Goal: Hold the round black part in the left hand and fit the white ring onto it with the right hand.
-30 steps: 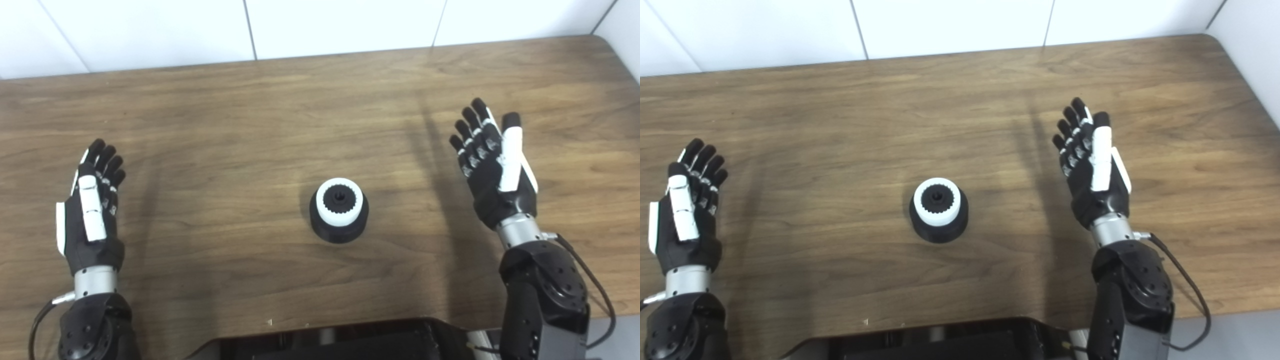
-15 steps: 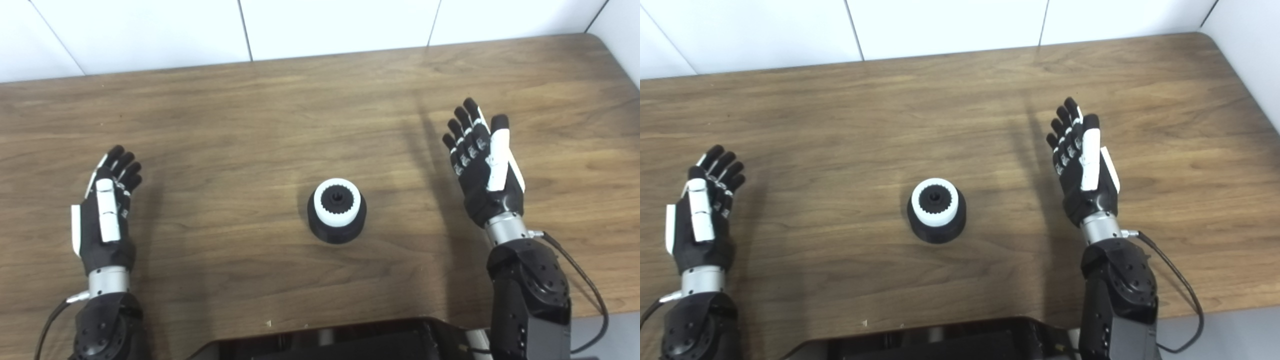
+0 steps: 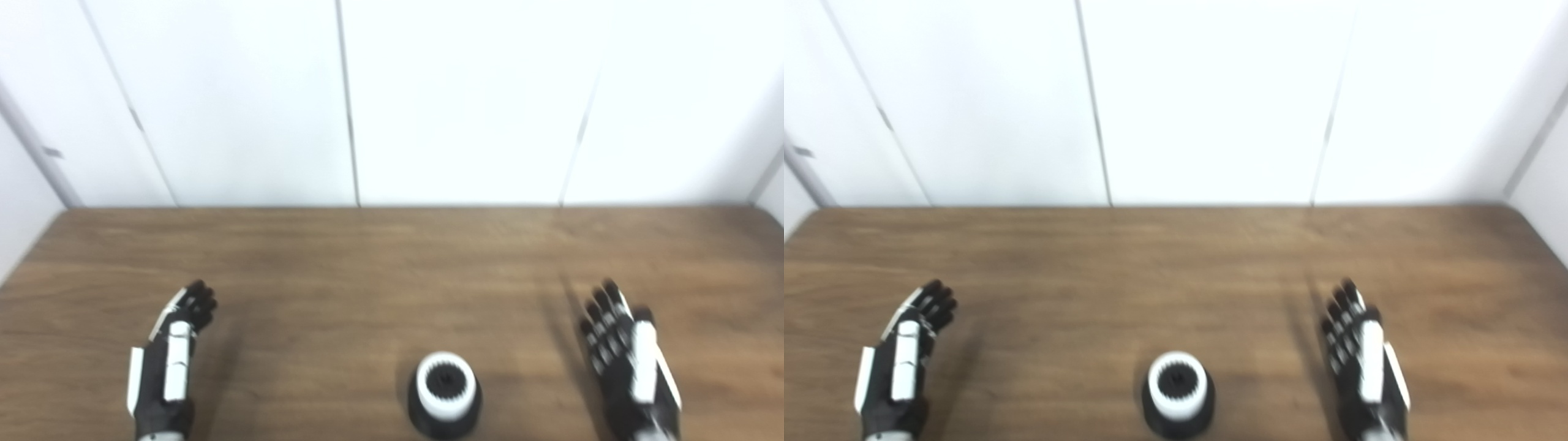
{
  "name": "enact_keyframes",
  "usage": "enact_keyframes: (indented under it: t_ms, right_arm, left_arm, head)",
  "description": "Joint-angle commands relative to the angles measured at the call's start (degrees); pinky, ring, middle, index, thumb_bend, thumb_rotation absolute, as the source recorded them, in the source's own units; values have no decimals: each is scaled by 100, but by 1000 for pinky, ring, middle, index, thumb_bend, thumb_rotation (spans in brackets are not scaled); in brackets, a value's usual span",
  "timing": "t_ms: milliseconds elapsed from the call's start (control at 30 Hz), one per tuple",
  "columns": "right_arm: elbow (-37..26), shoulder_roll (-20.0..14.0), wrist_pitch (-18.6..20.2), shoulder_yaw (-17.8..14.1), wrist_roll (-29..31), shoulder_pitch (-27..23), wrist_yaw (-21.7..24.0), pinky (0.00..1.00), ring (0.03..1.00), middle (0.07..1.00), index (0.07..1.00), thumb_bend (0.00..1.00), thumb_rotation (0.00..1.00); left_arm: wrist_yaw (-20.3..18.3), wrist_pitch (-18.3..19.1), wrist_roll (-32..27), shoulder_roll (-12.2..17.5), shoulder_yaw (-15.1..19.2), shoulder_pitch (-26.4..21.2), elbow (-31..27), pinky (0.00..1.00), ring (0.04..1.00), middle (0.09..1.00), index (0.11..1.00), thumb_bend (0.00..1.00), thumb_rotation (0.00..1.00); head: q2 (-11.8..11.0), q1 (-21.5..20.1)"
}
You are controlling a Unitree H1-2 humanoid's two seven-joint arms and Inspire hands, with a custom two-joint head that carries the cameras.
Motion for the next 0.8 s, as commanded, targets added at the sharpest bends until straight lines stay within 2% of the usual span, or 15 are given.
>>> enact_keyframes:
  t_ms: [0, 33, 67, 133, 167, 233, 433, 500, 567, 667, 767]
  right_arm:
    - [131, -538, -343, 34, 57, 144, 81, 1000, 1000, 1000, 1000, 577, 1000]
    - [238, -555, -432, 39, 54, 111, 83, 1000, 1000, 1000, 1000, 588, 1000]
    - [310, -568, -486, 41, 63, 89, 86, 1000, 1000, 1000, 1000, 592, 1000]
    - [513, -608, -606, 41, 116, 27, 123, 1000, 1000, 1000, 1000, 586, 1000]
    - [589, -629, -657, 46, 156, 6, 145, 1000, 1000, 1000, 1000, 577, 1000]
    - [756, -671, -763, 71, 238, -44, 157, 1000, 1000, 1000, 1000, 564, 1000]
    - [1015, -802, -940, 290, 304, -113, -67, 1000, 1000, 1000, 1000, 488, 1000]
    - [1037, -815, -967, 342, 305, -120, -141, 1000, 1000, 1000, 1000, 474, 1000]
    - [1031, -805, -981, 377, 302, -118, -222, 1000, 1000, 1000, 1000, 474, 1000]
    - [1051, -808, -1059, 432, 241, -116, -342, 1000, 1000, 1000, 1000, 467, 1000]
    - [1038, -826, -1115, 490, 191, -94, -419, 1000, 1000, 1000, 1000, 478, 1000]
  left_arm:
    - [46, -306, 95, -94, -101, -1, 471, 860, 836, 836, 835, 366, 874]
    - [66, -351, 123, -99, -121, -22, 543, 860, 838, 841, 839, 371, 873]
    - [77, -379, 136, -103, -137, -28, 580, 858, 839, 843, 841, 369, 871]
    - [90, -499, 128, -120, -158, -76, 741, 860, 839, 848, 844, 349, 860]
    - [91, -542, 120, -122, -168, -93, 796, 862, 839, 848, 844, 341, 848]
    - [94, -641, 120, -118, -191, -144, 943, 868, 838, 847, 843, 322, 835]
    - [34, -736, 41, -46, -228, -252, 1215, 919, 857, 864, 855, 290, 768]
    - [19, -749, 52, -19, -242, -268, 1259, 925, 865, 873, 861, 295, 775]
    - [-14, -791, 47, 14, -257, -287, 1311, 930, 867, 882, 876, 233, 793]
    - [-88, -750, -34, 61, -292, -288, 1307, 963, 885, 902, 894, 196, 811]
    - [-328, -459, -449, 82, -313, -276, 1213, 991, 923, 933, 923, 195, 862]
  head:
    - [-116, 44]
    - [-221, 90]
    - [-221, 90]
    - [-460, 196]
    - [-460, 196]
    - [-647, 244]
    - [-908, 121]
    - [-933, 71]
    - [-942, 43]
    - [-934, -17]
    - [-921, -53]
